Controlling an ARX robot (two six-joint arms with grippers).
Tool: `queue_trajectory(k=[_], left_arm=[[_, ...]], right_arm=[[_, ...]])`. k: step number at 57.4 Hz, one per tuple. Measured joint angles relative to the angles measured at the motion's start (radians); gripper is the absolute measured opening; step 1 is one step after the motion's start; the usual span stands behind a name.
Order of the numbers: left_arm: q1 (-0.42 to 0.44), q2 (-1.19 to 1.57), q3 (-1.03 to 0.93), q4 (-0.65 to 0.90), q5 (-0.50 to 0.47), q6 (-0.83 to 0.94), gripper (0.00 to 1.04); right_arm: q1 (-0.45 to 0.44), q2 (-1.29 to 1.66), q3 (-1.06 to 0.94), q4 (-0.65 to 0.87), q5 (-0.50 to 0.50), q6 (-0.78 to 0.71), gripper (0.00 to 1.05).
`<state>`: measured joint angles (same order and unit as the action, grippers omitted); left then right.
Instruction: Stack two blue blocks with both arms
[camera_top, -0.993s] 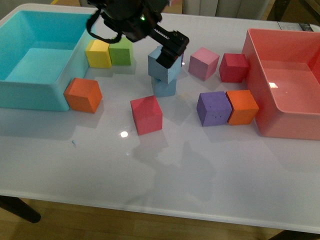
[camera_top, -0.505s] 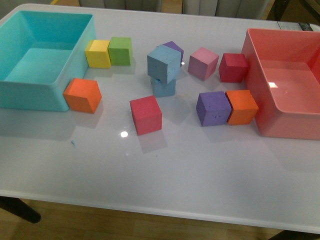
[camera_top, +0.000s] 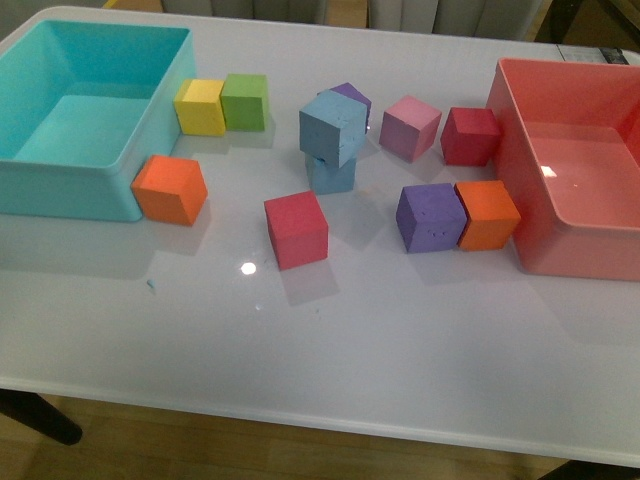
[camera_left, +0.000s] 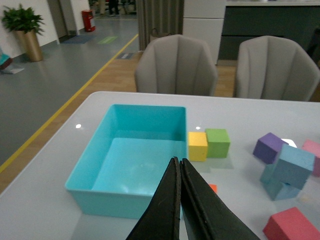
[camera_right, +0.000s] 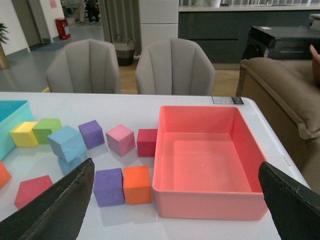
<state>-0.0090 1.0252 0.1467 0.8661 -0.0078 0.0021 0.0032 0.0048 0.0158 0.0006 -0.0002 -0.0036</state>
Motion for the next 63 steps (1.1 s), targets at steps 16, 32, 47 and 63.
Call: queue_trajectory(k=[16,32,47,63], left_arm=[[0.006,-0.145,-0.1,-0.035,0.008,0.0,0.02],[0.006,-0.369,-0.131,-0.23,0.008,0.0,0.02],[0.006,-0.581,-0.132,-0.425,0.008,0.0,0.02],[0.006,-0.712,-0.132,-0.552,0.008,0.0,0.02]], right_arm=[[0.0,0.0,0.0,0.0,0.0,0.0,0.96],[0.0,0.0,0.0,0.0,0.0,0.0,0.96],[0.0,0.0,0.0,0.0,0.0,0.0,0.96],[0.0,0.0,0.0,0.0,0.0,0.0,0.96]])
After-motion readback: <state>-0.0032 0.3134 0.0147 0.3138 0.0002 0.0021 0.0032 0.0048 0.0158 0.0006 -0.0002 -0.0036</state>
